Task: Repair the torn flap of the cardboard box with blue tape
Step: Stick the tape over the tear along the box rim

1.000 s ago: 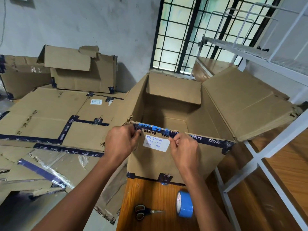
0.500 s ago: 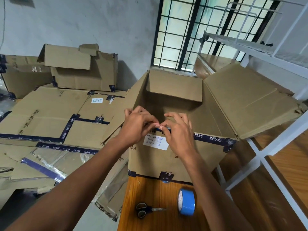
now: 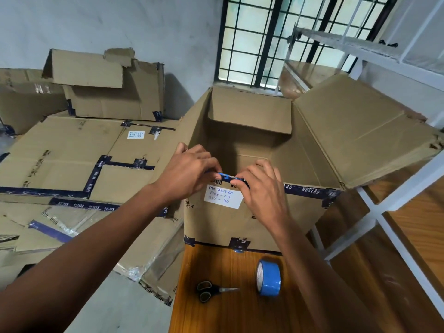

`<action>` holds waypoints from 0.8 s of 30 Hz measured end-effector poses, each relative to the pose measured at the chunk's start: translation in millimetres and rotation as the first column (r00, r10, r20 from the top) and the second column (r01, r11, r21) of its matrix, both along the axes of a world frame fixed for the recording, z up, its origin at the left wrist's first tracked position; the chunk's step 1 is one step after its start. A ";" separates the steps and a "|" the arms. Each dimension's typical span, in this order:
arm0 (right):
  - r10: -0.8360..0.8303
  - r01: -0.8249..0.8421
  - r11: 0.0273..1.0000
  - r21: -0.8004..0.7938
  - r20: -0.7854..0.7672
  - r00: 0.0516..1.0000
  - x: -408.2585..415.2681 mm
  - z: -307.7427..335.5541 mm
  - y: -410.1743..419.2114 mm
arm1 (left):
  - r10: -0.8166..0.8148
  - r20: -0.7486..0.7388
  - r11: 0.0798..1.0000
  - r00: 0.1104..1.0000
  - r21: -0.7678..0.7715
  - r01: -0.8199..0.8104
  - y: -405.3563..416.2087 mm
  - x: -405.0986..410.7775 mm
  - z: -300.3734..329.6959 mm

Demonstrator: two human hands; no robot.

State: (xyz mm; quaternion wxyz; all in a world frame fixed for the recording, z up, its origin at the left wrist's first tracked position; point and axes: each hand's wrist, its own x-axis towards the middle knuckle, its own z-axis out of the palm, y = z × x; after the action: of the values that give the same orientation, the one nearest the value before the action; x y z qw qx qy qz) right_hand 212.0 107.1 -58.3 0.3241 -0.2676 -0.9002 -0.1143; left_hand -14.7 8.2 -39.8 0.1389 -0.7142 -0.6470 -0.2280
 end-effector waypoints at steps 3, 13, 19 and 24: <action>0.004 -0.004 1.000 -0.011 -0.004 1.000 2.3 -1.1 0.0 | 0.005 -0.014 1.000 1.000 -0.014 -0.005 -3.2 -2.8 -0.2; -0.078 0.084 0.994 -0.073 0.085 0.993 6.5 8.1 -0.4 | 0.096 0.048 0.992 0.994 -0.090 -0.091 -20.2 -14.0 4.3; -0.075 0.101 0.980 -0.172 0.152 0.986 -0.8 34.7 -15.5 | 0.077 -0.030 0.991 0.997 -0.104 -0.079 -13.1 3.2 25.1; -0.001 0.029 0.964 -0.265 0.104 0.995 -25.2 38.8 -33.8 | 0.036 0.025 0.997 0.999 -0.074 -0.034 -7.4 29.4 24.9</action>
State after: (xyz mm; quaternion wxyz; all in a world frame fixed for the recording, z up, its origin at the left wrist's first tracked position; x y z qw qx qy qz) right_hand 186.7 73.4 -19.5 0.2373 -0.3094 -0.9208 -0.0083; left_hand 14.7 0.8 -14.9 0.1079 -0.7042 -0.6693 -0.2109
